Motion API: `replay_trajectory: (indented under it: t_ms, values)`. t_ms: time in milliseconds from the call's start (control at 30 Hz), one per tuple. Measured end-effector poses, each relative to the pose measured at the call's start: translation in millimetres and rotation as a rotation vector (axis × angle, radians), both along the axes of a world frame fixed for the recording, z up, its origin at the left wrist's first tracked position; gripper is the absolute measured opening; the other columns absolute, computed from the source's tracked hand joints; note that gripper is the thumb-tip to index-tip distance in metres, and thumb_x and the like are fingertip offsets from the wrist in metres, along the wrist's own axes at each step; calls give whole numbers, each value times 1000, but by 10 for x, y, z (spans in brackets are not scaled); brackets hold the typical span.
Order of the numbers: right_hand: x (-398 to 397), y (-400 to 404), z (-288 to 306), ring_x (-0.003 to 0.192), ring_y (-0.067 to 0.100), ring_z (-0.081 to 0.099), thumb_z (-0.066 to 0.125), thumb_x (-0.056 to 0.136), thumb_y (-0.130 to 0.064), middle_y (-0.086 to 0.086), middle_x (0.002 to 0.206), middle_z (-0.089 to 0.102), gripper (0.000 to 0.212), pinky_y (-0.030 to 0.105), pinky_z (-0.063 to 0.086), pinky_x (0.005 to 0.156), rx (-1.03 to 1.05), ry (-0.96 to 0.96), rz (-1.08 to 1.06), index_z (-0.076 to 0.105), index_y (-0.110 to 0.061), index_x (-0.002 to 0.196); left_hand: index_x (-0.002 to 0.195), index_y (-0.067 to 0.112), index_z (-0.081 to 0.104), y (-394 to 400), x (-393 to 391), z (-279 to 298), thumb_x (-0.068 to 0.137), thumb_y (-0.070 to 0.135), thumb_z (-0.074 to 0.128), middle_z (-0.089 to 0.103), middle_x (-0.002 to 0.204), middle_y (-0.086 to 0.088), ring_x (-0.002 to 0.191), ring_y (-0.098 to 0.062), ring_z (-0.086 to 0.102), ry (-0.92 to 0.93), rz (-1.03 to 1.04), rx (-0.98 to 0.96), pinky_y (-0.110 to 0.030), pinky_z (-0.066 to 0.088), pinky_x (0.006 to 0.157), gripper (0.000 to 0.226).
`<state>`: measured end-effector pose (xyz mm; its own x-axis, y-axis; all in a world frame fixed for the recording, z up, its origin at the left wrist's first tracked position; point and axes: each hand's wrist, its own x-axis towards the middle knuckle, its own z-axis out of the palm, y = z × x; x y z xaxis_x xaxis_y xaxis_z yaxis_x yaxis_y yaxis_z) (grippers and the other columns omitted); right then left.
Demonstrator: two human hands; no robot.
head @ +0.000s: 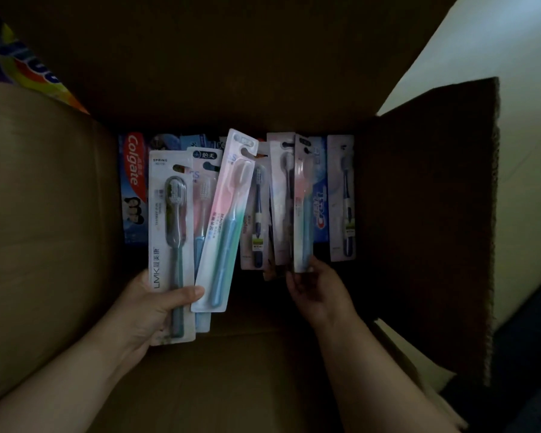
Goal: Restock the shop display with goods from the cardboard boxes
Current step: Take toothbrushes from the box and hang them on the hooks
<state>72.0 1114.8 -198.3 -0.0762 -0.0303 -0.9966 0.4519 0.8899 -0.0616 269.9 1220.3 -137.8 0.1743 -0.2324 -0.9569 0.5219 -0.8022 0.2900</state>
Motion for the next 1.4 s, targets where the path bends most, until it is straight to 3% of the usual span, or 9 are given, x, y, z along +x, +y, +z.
replay_trajectory:
  t_ms: [167, 300, 400, 500, 667, 767, 1000, 1133, 1400]
  values:
    - [40, 83, 578, 94, 27, 65, 54, 92, -5, 19, 103, 66, 20, 36, 54, 84, -52, -144, 107, 60, -5, 111, 101, 26, 59, -50, -7, 139, 66, 6, 72, 70, 96, -9, 84, -26, 67, -9, 20, 2, -34, 53, 56, 42]
    - [80, 252, 1068, 104, 23, 67, 58, 89, -5, 11, 110, 71, 26, 34, 53, 85, -155, -196, 307, 66, -11, 113, 102, 26, 60, -142, -71, 364, 70, 3, 72, 71, 97, -8, 88, -27, 67, 0, 26, -32, -36, 52, 61, 41]
    - [141, 334, 1442, 91, 16, 71, 61, 87, -7, 4, 97, 74, 21, 27, 54, 74, -214, -224, 477, 68, -14, 106, 103, 26, 60, -207, -140, 602, 76, -1, 70, 72, 94, -4, 86, -21, 68, 25, 41, -77, -34, 52, 62, 40]
    - [212, 385, 1752, 81, 8, 71, 62, 87, -8, -1, 89, 75, 21, 21, 53, 68, -284, -205, 596, 66, -14, 107, 111, 24, 61, -216, -156, 874, 69, 5, 73, 74, 97, -4, 91, -24, 70, 62, 25, -113, -44, 56, 73, 48]
    - [337, 471, 2277, 79, 13, 69, 63, 86, -5, 1, 82, 73, 17, 27, 55, 74, -369, -144, 577, 66, -9, 102, 116, 22, 60, -121, -42, 1415, 75, -3, 69, 73, 103, -5, 93, -22, 71, 91, 51, -193, -39, 59, 67, 48]
    - [347, 543, 2498, 86, 20, 69, 66, 83, -5, 5, 87, 73, 17, 34, 55, 81, -404, -146, 626, 66, -7, 100, 117, 20, 60, -40, 8, 1651, 75, -3, 69, 73, 104, -7, 98, -25, 70, 90, 24, -230, -45, 58, 74, 50]
    - [528, 836, 3450, 97, 19, 67, 67, 79, 9, 7, 101, 69, 42, 27, 56, 75, -571, -83, 700, 58, -15, 112, 122, 12, 61, 355, 199, 2750, 68, -1, 75, 72, 108, -13, 98, -28, 70, 130, -96, -340, -39, 58, 70, 57]
    - [641, 1069, 4078, 96, 17, 69, 70, 79, 4, 8, 103, 70, 41, 26, 56, 74, -667, -85, 684, 56, -15, 112, 121, 5, 61, 622, 339, 3425, 76, -14, 64, 71, 108, -16, 96, -27, 70, 108, -129, -423, -31, 58, 66, 48]
    - [1009, 1625, 5161, 103, 22, 68, 81, 62, -15, 6, 111, 71, 71, 37, 57, 81, -781, -157, 654, 54, -18, 128, 118, 16, 63, 1088, 752, 4551, 77, 1, 68, 72, 108, -11, 99, -27, 69, 90, -168, -585, -40, 59, 75, 44]
